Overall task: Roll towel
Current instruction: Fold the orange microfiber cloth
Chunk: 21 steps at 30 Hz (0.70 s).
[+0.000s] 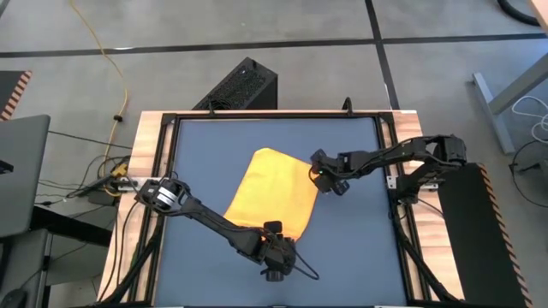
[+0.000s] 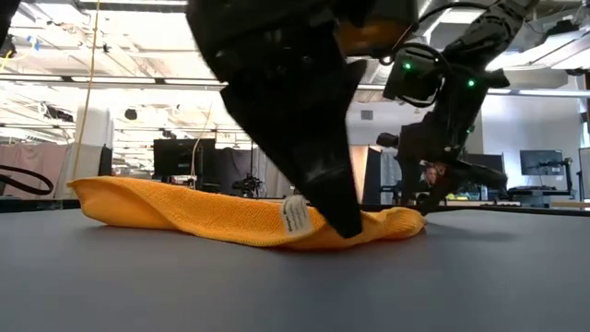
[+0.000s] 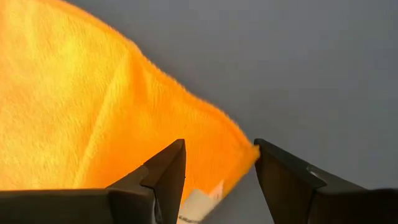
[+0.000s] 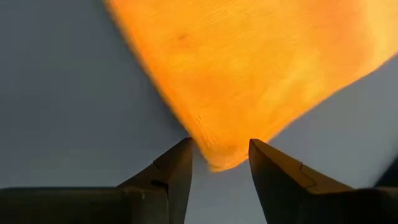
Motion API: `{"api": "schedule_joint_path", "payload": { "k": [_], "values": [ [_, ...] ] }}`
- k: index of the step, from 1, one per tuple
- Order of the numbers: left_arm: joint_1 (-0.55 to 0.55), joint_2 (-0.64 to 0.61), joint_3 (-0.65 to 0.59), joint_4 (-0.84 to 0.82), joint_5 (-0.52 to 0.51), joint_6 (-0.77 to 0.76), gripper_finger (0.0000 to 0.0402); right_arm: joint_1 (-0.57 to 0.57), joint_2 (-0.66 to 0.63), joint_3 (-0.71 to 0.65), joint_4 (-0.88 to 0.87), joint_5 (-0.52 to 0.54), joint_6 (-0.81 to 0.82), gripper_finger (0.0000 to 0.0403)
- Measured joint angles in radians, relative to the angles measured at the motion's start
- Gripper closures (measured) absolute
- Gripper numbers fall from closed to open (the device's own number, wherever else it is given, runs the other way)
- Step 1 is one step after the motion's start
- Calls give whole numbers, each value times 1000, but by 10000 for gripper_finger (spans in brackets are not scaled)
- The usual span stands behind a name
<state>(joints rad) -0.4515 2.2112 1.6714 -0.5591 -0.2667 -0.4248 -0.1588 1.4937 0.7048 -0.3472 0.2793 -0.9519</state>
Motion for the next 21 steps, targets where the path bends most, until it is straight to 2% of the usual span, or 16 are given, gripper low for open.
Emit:
{"api": "schedule_joint_path", "payload": {
  "k": [5,12,18,21],
  "values": [
    [1,0,-1,3,27,-13,245,-41,-2,-42,58,-96,-32,246],
    [1,0,-30,168,26,11,302,-79,-3,-77,66,-111,-2,316],
    [5,0,-35,104,26,-26,338,-76,-3,-79,59,-110,1,383],
    [5,0,-35,83,25,-32,363,-76,-2,-79,60,-109,2,392]
  ]
}}
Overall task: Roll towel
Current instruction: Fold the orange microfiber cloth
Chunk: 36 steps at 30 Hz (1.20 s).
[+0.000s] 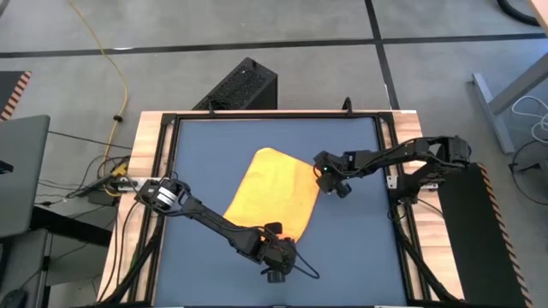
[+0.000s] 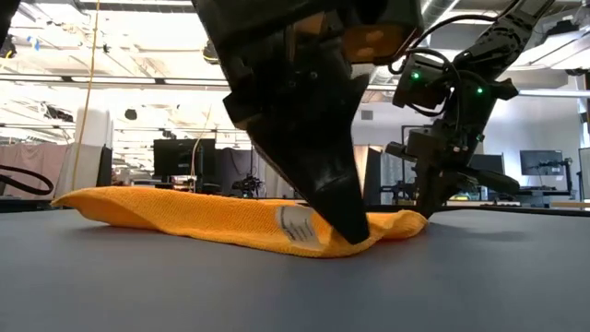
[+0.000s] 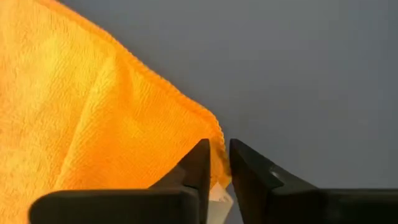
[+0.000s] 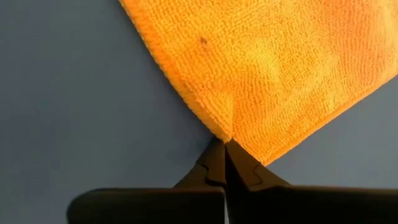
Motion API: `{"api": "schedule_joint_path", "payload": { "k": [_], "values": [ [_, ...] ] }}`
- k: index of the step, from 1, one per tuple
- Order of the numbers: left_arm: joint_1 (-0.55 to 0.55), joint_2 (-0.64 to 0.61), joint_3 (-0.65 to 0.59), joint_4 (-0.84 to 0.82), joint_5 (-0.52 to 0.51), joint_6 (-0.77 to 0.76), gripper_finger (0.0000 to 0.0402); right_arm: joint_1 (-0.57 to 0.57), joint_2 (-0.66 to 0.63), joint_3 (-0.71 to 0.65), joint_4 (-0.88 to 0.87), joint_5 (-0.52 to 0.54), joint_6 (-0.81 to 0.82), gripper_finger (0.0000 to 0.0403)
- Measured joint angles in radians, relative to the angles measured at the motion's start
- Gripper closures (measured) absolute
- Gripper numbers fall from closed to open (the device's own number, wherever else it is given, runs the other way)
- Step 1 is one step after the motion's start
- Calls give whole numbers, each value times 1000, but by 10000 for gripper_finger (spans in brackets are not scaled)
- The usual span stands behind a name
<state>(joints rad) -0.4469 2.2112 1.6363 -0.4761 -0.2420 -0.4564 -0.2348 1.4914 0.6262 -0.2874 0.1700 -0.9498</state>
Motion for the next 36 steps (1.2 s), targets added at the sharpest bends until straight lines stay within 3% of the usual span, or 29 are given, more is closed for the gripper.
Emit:
{"api": "schedule_joint_path", "payload": {
  "k": [3,8,13,19,24,29,36],
  "values": [
    [0,0,0,-8,-1,-8,393,0,0,2,-2,3,31,386],
    [-13,-55,13,-42,-59,21,401,21,-26,54,-163,21,123,391],
    [-45,-189,21,-224,-238,14,401,36,-87,110,-341,15,198,392],
    [-60,-381,21,-477,-458,-70,401,55,-153,215,-585,-142,499,393],
    [-69,-479,21,-618,-530,-114,401,101,-198,333,-686,-322,722,394],
    [-48,-531,3,-752,-607,-135,401,105,-208,451,-627,-282,743,394],
    [39,-631,-4,-922,-734,-112,401,-25,-209,681,-541,-141,709,394]
  ]
}}
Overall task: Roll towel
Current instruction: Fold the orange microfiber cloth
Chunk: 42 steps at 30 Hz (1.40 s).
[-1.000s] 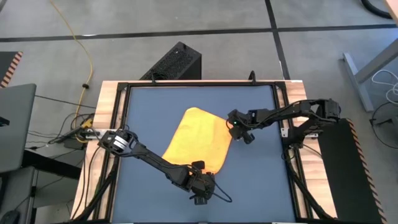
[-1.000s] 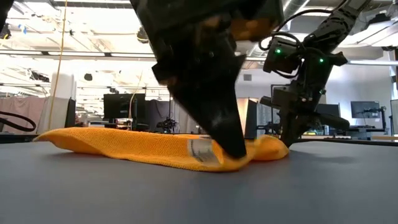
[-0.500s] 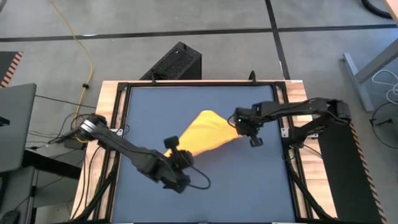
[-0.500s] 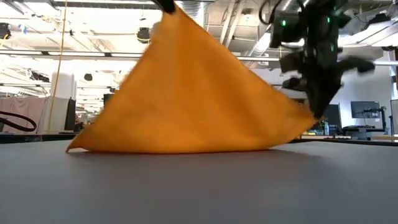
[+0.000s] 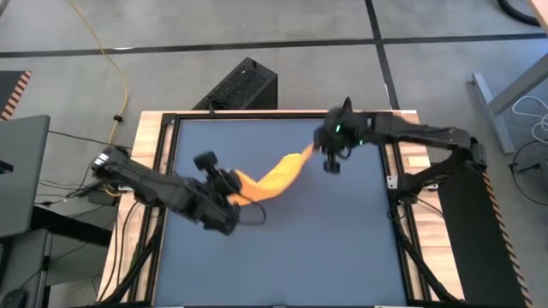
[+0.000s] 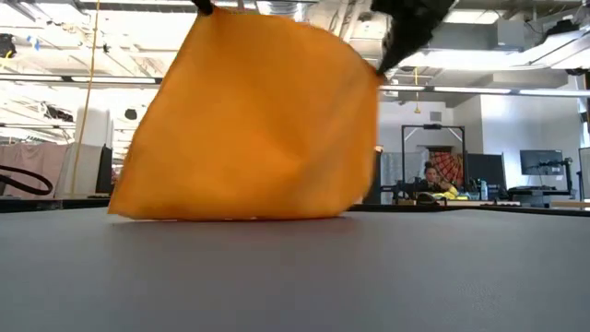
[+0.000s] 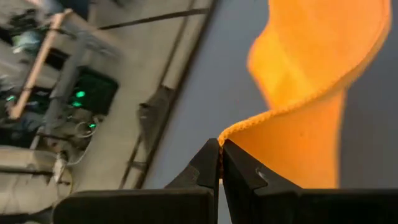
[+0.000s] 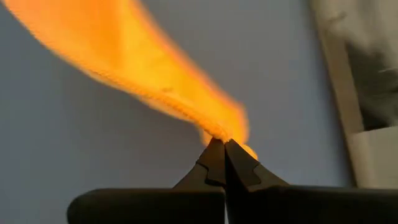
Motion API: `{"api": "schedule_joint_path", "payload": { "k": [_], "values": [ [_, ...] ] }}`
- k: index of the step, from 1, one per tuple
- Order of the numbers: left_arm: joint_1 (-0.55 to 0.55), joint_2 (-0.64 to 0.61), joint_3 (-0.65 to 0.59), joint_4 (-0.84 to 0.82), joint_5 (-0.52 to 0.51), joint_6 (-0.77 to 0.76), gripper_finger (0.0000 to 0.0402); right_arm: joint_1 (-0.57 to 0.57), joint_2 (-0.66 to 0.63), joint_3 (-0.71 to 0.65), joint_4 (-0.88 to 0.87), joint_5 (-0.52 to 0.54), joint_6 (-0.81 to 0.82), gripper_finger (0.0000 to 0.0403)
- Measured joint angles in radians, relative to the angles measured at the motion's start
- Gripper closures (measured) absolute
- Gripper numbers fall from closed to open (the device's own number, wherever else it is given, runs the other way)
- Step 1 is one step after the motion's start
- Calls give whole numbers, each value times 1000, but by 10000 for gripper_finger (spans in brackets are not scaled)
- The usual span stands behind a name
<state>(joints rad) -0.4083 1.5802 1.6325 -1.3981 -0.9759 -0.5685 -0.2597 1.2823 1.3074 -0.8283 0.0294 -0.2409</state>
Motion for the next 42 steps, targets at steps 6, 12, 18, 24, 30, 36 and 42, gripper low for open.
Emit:
{"api": "schedule_joint_path", "payload": {
  "k": [6,12,18,24,30,36,42],
  "values": [
    [108,-216,0,123,-26,186,401,-91,0,185,44,36,-13,394],
    [62,-280,1,265,127,279,401,55,-2,241,-142,23,17,394],
    [-127,-116,-107,343,315,177,401,376,-1,-9,-224,-9,251,394],
    [-283,85,-374,688,418,-88,401,693,37,-372,139,-54,543,394],
    [-376,245,-460,958,449,-344,401,851,154,-434,254,-100,800,394],
    [-371,236,-428,822,395,-406,401,835,231,-365,133,-244,832,391],
    [-286,160,-416,678,317,-337,401,759,200,-310,-39,-110,785,389]
  ]
}}
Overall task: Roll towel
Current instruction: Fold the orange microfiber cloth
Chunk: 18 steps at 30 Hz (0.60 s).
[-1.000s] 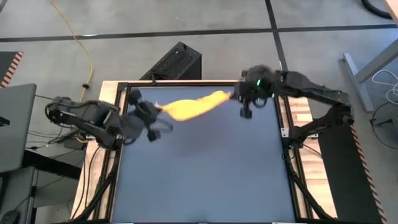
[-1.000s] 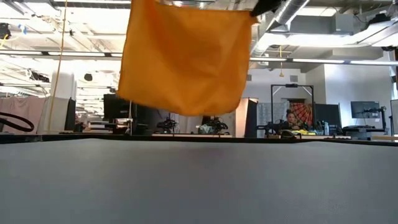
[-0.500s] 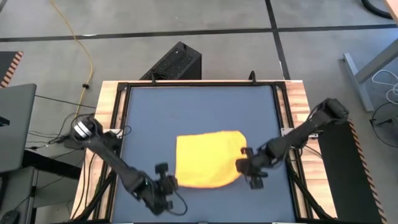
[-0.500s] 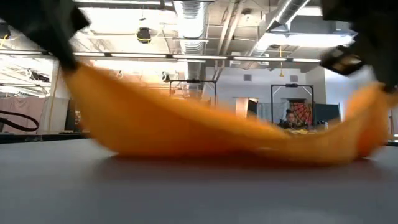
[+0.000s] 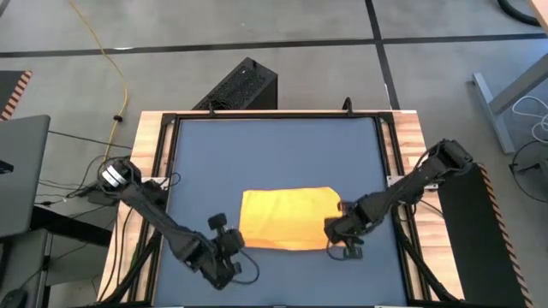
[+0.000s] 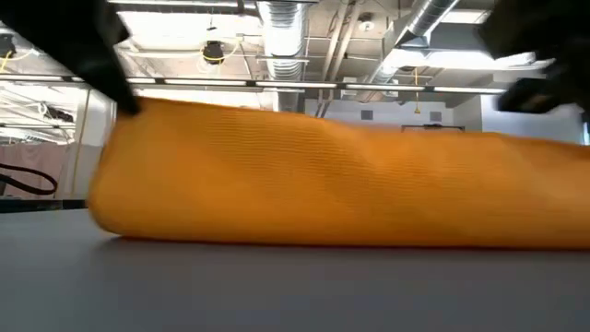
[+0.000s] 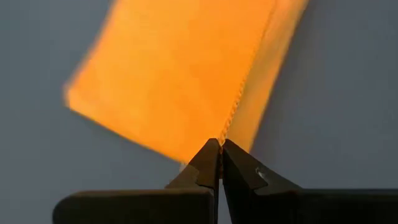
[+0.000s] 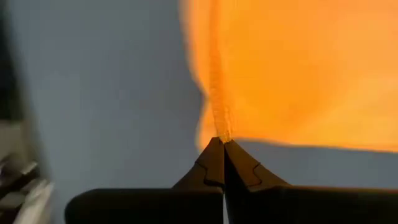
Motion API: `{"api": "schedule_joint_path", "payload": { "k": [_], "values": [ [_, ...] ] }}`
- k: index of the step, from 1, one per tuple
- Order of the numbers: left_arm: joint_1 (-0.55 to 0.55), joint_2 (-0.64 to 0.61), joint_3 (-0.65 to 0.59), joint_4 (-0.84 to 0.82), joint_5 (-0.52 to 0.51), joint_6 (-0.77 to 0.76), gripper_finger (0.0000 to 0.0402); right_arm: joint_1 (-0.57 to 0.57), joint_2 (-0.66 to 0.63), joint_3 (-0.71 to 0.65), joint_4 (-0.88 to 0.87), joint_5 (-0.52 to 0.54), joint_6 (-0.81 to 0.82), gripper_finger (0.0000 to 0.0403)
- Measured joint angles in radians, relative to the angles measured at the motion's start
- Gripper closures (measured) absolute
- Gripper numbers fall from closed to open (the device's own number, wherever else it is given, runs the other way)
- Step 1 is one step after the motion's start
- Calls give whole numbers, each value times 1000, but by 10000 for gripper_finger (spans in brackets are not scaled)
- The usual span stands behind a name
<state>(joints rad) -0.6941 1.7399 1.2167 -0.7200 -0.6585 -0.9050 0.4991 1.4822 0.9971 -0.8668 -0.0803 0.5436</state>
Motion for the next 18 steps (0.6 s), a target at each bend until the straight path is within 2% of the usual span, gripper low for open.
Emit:
{"api": "schedule_joint_path", "payload": {
  "k": [4,8,11,15,18],
  "values": [
    [108,-7,-1,-22,-25,125,401,-96,-4,0,-74,111,-18,388],
    [219,-6,-42,-27,-8,190,401,-191,12,-3,-120,200,-70,388],
    [273,-5,-75,-33,-1,220,401,-257,11,-13,-119,229,-114,388],
    [329,-5,-115,0,67,262,401,-333,11,-15,-107,244,-181,388],
    [354,-4,-143,45,66,286,401,-383,12,-15,-89,243,-213,387]
  ]
}}
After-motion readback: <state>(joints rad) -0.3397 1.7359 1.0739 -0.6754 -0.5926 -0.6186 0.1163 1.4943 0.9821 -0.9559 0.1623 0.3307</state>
